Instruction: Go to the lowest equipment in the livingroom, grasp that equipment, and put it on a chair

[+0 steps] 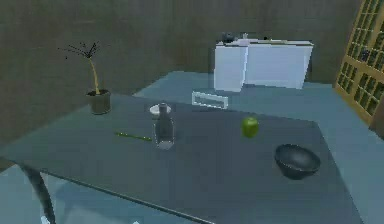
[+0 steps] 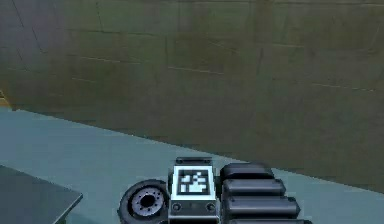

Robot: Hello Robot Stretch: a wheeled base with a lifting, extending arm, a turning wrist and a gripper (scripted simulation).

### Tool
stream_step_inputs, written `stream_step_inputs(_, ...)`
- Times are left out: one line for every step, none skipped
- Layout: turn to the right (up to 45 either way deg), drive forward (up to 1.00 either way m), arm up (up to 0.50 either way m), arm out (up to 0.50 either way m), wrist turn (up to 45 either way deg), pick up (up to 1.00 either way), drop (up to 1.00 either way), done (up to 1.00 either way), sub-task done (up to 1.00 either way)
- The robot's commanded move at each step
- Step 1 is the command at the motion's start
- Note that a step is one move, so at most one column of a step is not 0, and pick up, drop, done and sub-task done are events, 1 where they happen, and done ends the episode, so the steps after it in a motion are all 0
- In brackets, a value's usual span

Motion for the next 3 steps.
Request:
stream_step_inputs(-45.0,0.0,0.0,0.0,0.0,0.0,0.0,0.0,0.0)
stream_step_inputs(-45.0,0.0,0.0,0.0,0.0,0.0,0.0,0.0,0.0)
stream_step_inputs(-45.0,0.0,0.0,0.0,0.0,0.0,0.0,0.0,0.0)
